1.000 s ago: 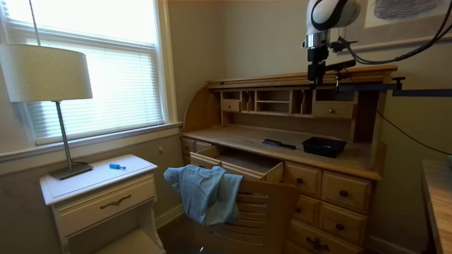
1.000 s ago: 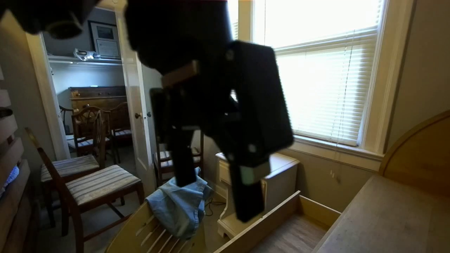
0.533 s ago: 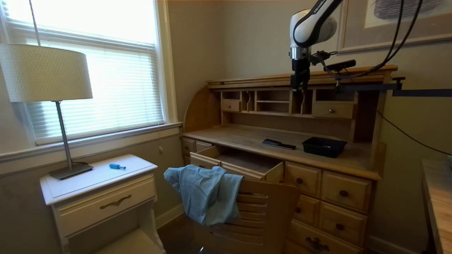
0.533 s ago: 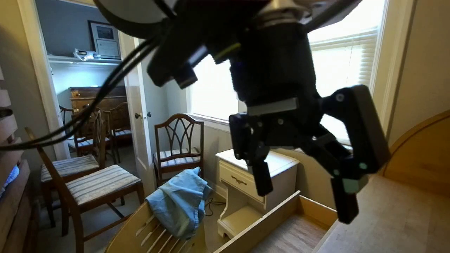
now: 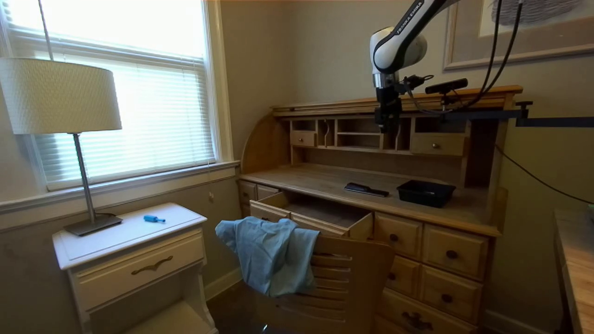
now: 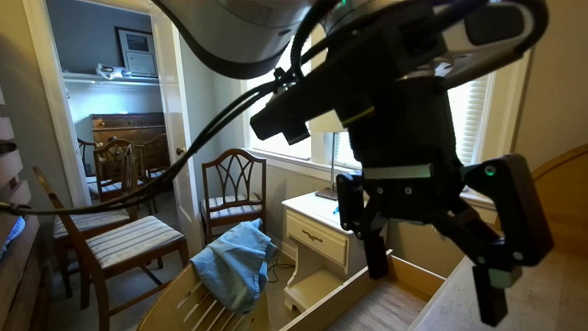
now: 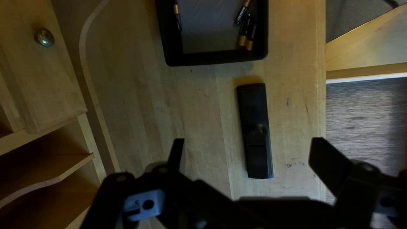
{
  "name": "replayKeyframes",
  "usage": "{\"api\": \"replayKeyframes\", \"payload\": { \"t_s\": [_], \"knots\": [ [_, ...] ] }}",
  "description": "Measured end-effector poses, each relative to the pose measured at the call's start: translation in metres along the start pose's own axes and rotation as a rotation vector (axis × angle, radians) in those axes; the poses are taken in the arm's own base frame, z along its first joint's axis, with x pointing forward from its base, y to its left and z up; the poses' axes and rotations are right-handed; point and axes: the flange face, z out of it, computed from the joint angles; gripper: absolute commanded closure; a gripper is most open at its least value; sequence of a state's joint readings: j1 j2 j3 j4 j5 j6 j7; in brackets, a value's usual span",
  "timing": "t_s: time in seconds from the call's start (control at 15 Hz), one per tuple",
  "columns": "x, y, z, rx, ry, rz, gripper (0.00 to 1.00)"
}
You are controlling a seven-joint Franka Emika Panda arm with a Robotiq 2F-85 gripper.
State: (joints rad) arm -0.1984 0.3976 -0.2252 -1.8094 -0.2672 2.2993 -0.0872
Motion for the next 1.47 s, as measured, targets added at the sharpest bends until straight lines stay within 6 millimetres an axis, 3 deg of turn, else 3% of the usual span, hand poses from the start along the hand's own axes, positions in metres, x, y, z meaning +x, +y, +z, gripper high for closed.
{"api": "replayKeyframes", "payload": {
  "t_s": [0.27, 0.87, 1.47],
  "knots": [
    [0.001, 0.004, 0.018, -0.003, -0.024, 0.040, 0.00],
    [0.049, 0.009, 0.106, 0.104, 0.074, 0.092, 0.00],
    [0.083, 0.020, 0.152, 0.226, 0.137, -0.195, 0.00]
  ]
}}
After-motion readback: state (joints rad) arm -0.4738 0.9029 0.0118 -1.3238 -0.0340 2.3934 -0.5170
